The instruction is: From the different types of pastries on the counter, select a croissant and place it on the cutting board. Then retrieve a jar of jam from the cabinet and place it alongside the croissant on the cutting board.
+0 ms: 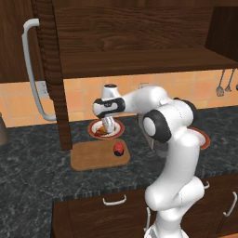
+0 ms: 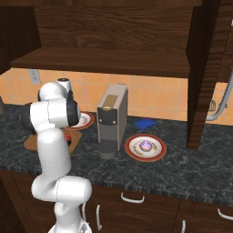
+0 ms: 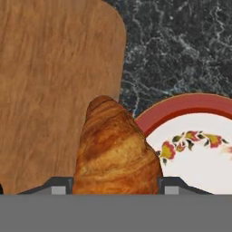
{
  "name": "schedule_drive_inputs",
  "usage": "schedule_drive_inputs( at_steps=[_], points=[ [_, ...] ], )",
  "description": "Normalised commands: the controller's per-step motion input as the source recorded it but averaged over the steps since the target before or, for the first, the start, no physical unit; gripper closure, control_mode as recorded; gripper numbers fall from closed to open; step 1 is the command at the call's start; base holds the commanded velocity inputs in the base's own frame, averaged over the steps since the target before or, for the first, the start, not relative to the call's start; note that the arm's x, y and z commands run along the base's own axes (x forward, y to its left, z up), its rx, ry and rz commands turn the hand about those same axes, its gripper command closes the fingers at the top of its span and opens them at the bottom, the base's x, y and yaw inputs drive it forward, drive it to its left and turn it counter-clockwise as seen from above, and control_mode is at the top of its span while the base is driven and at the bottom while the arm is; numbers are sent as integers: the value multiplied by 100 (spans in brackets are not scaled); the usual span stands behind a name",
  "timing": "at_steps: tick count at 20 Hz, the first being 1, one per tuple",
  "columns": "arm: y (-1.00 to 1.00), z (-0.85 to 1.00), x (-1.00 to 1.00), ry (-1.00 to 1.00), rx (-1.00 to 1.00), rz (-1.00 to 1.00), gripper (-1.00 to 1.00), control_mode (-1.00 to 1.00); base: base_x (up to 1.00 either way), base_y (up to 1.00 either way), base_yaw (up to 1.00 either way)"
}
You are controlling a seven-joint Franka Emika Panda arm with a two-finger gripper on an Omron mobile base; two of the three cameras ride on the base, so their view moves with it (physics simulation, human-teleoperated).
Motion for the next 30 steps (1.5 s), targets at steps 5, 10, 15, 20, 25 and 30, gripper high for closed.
schedule_drive_inputs(
  at_steps=[5, 10, 15, 20, 25, 30],
  points=[
    [59, 43, -51, -20, -2, 13, 100, -100, 0, 0, 0],
    [66, 27, -42, -16, -5, 10, 100, -100, 0, 0, 0],
    [0, -11, 0, 1, 0, 0, 100, -100, 0, 0, 0],
    [-3, -30, -28, 3, 0, 0, 100, -100, 0, 0, 0],
    [0, -39, -34, 3, 0, 0, 100, -100, 0, 0, 0],
    [15, -18, 0, 0, 0, 0, 100, -100, 0, 0, 0]
  ],
)
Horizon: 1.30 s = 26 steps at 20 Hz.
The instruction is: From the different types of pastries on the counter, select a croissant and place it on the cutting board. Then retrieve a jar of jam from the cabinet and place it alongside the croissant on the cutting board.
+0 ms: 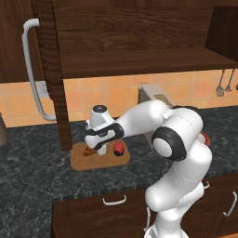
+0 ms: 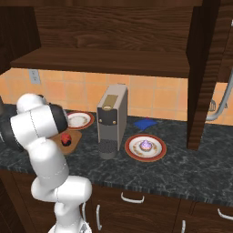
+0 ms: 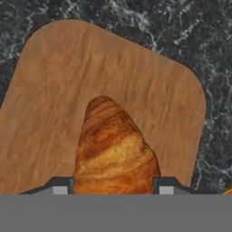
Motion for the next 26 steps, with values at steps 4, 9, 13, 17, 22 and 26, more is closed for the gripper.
schedule_drive_inputs(
  at_steps=[4, 9, 13, 17, 22, 26],
  points=[
    [69, -12, 0, 0, 0, 3, 100, -100, 0, 0, 0],
    [30, -13, -4, 0, 0, 4, -100, -100, 0, 0, 0],
    [-90, -3, -35, 3, 0, 12, -100, -100, 0, 0, 0],
    [-45, 52, -84, -3, 0, 17, -100, -100, 0, 0, 0],
    [50, 100, -52, 0, -7, 9, -100, -100, 0, 0, 0],
    [14, 100, -82, -2, -13, 6, -100, -100, 0, 0, 0]
  ],
)
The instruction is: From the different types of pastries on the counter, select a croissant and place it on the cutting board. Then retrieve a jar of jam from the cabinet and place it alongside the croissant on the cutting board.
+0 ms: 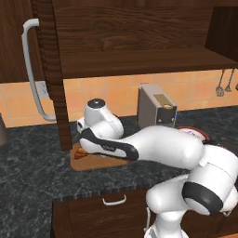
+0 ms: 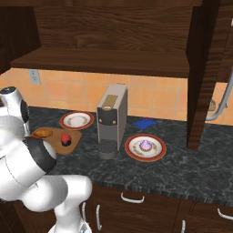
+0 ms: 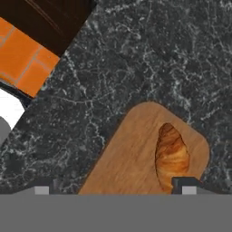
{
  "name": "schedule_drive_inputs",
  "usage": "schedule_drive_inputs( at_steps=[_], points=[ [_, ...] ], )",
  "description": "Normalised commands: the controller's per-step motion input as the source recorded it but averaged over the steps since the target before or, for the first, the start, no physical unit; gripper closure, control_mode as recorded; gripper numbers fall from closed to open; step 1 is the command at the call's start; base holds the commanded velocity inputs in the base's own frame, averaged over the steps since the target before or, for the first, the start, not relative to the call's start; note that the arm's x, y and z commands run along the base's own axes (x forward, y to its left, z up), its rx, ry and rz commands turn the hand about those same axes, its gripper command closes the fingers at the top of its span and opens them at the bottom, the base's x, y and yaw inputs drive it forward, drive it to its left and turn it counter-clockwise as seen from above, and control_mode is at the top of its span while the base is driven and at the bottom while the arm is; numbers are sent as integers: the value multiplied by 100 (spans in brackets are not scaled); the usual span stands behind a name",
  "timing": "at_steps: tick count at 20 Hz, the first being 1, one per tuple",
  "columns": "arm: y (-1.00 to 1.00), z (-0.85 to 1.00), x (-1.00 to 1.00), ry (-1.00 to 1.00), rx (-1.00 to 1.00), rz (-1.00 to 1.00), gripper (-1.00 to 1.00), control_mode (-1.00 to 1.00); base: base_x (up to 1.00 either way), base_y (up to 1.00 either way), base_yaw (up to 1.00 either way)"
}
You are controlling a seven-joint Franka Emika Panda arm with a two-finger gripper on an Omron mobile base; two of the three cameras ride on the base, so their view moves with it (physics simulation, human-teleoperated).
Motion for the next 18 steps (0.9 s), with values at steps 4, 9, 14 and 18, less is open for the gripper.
schedule_drive_inputs(
  at_steps=[4, 9, 14, 18],
  points=[
    [-56, 63, -100, -3, -7, 2, -100, -100, 0, 0, 0],
    [-67, 5, -100, 0, -4, 0, -100, -100, 0, 0, 0],
    [-27, -7, -100, 0, -6, 10, -100, -100, 0, 0, 0],
    [-12, -17, -100, 0, -8, 17, -100, -100, 0, 0, 0]
  ],
)
